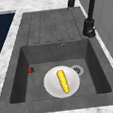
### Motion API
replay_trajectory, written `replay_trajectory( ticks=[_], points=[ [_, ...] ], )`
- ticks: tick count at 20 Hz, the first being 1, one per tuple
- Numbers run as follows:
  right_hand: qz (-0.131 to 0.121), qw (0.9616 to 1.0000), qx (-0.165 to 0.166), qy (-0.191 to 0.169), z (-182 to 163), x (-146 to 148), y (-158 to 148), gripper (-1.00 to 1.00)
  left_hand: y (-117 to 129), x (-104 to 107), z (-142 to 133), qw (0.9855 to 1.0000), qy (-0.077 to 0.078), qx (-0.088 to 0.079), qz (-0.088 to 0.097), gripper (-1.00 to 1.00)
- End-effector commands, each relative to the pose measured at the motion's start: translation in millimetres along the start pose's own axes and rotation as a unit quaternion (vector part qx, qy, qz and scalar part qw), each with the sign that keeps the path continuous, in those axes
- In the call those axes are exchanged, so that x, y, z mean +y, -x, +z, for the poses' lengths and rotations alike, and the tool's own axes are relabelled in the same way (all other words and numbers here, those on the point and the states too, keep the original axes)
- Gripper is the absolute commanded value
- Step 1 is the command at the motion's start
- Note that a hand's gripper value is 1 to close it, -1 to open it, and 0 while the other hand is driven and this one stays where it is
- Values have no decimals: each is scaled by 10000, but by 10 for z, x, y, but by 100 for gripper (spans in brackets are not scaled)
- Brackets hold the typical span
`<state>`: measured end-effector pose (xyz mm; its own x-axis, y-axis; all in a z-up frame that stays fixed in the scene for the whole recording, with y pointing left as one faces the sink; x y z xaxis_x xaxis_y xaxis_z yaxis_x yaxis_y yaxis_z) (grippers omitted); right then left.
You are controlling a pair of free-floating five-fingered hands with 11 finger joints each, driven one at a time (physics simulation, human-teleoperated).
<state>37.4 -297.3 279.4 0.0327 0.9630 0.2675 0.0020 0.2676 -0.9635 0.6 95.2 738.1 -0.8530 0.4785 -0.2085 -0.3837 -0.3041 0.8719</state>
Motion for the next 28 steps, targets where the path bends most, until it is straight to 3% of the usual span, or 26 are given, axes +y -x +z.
replay_trajectory(
  ticks=[1,2,15,28],
  points=[
    [0,10000,0,0,0,0,0,0,46,-10,9,9997,228,-74,87,-100],
    [0,10000,0,0,0,0,0,0,150,13,4,9980,536,-241,222,-100],
    [0,10000,0,0,0,0,0,0,767,-270,142,9968,763,-230,63,-100],
    [0,10000,0,0,0,0,0,0,1209,-549,303,9954,850,-443,-62,-100]
  ],
)
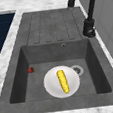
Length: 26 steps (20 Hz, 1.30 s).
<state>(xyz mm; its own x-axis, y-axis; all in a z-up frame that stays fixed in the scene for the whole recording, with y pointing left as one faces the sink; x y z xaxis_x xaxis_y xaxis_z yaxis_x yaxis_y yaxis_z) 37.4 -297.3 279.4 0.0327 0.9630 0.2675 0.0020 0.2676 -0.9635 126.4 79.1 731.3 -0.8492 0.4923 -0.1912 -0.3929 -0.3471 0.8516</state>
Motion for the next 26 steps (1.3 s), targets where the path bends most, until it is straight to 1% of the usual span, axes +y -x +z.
replay_trajectory(
  ticks=[1,10,11,12,13,14,16,17,21,26],
  points=[
    [0,10000,0,0,0,0,0,0,99,-75,29,9974,623,-341,-110,-100],
    [0,10000,0,0,0,0,0,0,302,-225,96,9968,686,-394,-114,-100],
    [0,10000,0,0,0,0,0,0,257,-217,77,9968,658,-449,-83,-100],
    [0,10000,0,0,0,0,0,0,248,-216,71,9971,597,-479,53,-100],
    [0,10000,0,0,0,0,0,0,241,-202,59,9973,604,-390,166,-100],
    [0,10000,0,0,0,0,0,0,231,-175,14,9973,631,-307,223,-100],
    [0,10000,0,0,0,0,0,0,214,-173,0,9971,643,-331,229,-100],
    [0,10000,0,0,0,0,0,0,200,-201,25,9968,618,-485,147,-100],
    [0,10000,0,0,0,0,0,0,200,-233,1,9964,682,-487,110,-100],
    [0,10000,0,0,0,0,0,0,189,-272,-18,9960,730,-509,114,-100]
  ],
)
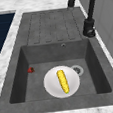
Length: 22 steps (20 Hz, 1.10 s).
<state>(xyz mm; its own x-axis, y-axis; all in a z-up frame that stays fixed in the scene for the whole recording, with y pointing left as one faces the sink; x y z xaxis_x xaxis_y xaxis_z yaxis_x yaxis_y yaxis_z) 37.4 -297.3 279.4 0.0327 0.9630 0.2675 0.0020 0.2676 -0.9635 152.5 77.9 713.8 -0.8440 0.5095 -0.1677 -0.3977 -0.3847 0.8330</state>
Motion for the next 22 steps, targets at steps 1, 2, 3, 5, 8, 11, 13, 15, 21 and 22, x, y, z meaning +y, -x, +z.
replay_trajectory(
  ticks=[1,2,3,5,8,11,13,15,21,22],
  points=[
    [0,10000,0,0,0,0,0,0,-7,-32,-21,9978,547,-372,41,-100],
    [0,10000,0,0,0,0,0,0,-8,-41,-25,9977,555,-377,44,-100],
    [0,10000,0,0,0,0,0,0,-10,-49,-29,9977,562,-384,48,-100],
    [0,10000,0,0,0,0,0,0,-14,-62,-36,9975,573,-399,58,-100],
    [0,10000,0,0,0,0,0,0,-45,-61,-52,9974,553,-431,154,-100],
    [0,10000,0,0,0,0,0,0,-64,-23,-95,9973,554,-360,330,-100],
    [0,10000,0,0,0,0,0,0,-68,-33,-128,9971,575,-385,319,-100],
    [0,10000,0,0,0,0,0,0,-78,-50,-194,9973,436,-452,376,-100],
    [0,10000,0,0,0,0,0,0,-151,-159,-325,9962,491,-722,53,-100],
    [0,10000,0,0,0,0,0,0,-131,-203,-331,9959,508,-739,65,-100]
  ],
)
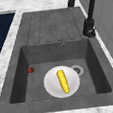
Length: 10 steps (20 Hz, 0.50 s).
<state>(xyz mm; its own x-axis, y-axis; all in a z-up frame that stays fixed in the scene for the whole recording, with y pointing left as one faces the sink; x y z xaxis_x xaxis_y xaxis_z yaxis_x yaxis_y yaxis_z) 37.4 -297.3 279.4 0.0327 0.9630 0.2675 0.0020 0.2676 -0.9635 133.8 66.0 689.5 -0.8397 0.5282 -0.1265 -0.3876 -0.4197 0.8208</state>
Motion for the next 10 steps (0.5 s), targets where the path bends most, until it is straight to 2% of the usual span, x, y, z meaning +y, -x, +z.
replay_trajectory(
  ticks=[1,7,10],
  points=[
    [0,10000,0,0,0,0,0,0,48,-150,-51,9979,361,-542,-51,-100],
    [0,10000,0,0,0,0,0,0,234,-394,-61,9972,237,-694,-134,-100],
    [0,10000,0,0,0,0,0,0,285,-442,-55,9959,330,-829,-157,-100]
  ],
)
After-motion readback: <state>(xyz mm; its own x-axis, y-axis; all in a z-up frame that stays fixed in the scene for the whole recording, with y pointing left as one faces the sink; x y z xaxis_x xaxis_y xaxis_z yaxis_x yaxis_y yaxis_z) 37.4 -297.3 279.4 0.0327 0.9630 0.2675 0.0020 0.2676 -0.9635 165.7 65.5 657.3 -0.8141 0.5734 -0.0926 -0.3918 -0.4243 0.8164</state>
